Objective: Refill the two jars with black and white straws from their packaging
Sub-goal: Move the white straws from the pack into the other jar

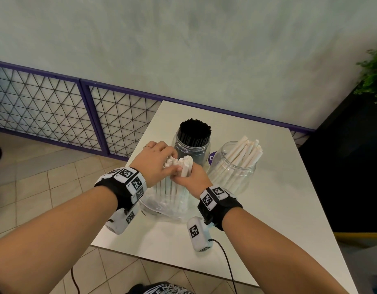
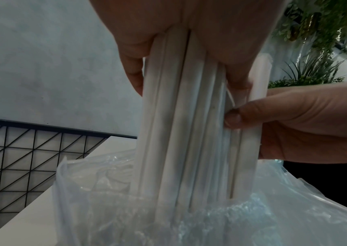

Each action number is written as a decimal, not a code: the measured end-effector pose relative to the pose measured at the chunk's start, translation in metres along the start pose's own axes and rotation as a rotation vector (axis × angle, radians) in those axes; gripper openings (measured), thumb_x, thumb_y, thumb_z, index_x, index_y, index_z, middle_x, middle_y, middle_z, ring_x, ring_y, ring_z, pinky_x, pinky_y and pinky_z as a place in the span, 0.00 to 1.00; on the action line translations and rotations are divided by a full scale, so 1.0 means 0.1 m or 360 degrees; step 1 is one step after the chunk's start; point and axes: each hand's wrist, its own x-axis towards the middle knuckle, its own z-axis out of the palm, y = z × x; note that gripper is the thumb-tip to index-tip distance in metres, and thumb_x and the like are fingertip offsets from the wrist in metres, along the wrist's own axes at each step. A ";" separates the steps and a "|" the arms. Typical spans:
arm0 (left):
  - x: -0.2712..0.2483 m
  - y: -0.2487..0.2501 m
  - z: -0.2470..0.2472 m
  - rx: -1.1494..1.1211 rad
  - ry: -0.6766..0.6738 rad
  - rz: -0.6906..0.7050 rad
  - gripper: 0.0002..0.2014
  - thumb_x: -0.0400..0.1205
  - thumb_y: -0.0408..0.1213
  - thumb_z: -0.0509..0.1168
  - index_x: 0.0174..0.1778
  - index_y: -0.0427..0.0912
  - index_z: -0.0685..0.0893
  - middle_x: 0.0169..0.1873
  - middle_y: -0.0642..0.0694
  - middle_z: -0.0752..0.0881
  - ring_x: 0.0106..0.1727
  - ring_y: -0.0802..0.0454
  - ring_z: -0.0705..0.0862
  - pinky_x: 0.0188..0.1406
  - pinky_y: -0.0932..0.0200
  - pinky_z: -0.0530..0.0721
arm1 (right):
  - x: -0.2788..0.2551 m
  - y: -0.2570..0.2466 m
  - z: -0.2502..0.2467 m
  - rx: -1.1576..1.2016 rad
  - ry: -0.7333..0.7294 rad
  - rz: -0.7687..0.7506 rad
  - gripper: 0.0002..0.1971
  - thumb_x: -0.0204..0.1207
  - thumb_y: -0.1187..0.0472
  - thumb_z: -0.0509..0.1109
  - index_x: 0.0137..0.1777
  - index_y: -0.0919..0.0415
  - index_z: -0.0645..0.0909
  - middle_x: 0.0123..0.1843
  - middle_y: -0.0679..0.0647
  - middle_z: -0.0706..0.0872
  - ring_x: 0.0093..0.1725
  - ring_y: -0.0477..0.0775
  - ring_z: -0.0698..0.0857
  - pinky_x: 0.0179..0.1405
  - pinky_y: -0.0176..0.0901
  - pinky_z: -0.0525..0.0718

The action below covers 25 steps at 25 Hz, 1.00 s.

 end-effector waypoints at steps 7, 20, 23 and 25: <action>-0.02 -0.03 -0.01 0.0051 0.0008 -0.0008 0.31 0.70 0.70 0.47 0.56 0.53 0.79 0.51 0.54 0.77 0.54 0.50 0.70 0.58 0.55 0.70 | 0.03 -0.07 -0.10 -0.0026 0.0059 -0.0021 0.16 0.72 0.66 0.75 0.59 0.59 0.79 0.45 0.46 0.84 0.45 0.41 0.82 0.43 0.33 0.80; 0.01 0.02 -0.04 0.0082 -0.0021 -0.0044 0.31 0.69 0.67 0.46 0.56 0.52 0.79 0.53 0.51 0.80 0.57 0.45 0.74 0.62 0.53 0.70 | -0.04 0.18 -0.02 -0.0002 0.0247 0.0165 0.13 0.68 0.63 0.78 0.52 0.64 0.84 0.45 0.57 0.88 0.45 0.53 0.87 0.43 0.44 0.83; 0.02 0.00 -0.03 0.0062 -0.0020 -0.0072 0.30 0.69 0.66 0.47 0.56 0.52 0.79 0.52 0.51 0.79 0.57 0.45 0.74 0.62 0.52 0.72 | -0.05 -0.05 -0.15 0.0051 0.0235 0.0024 0.10 0.70 0.63 0.78 0.50 0.63 0.88 0.48 0.58 0.91 0.50 0.53 0.88 0.49 0.42 0.85; 0.05 0.00 -0.03 0.0047 -0.0022 -0.0080 0.29 0.69 0.66 0.48 0.56 0.53 0.79 0.52 0.52 0.79 0.57 0.45 0.74 0.62 0.52 0.72 | -0.09 -0.29 -0.30 0.0081 0.0267 -0.0040 0.06 0.71 0.62 0.77 0.48 0.58 0.90 0.47 0.54 0.92 0.50 0.50 0.89 0.51 0.40 0.85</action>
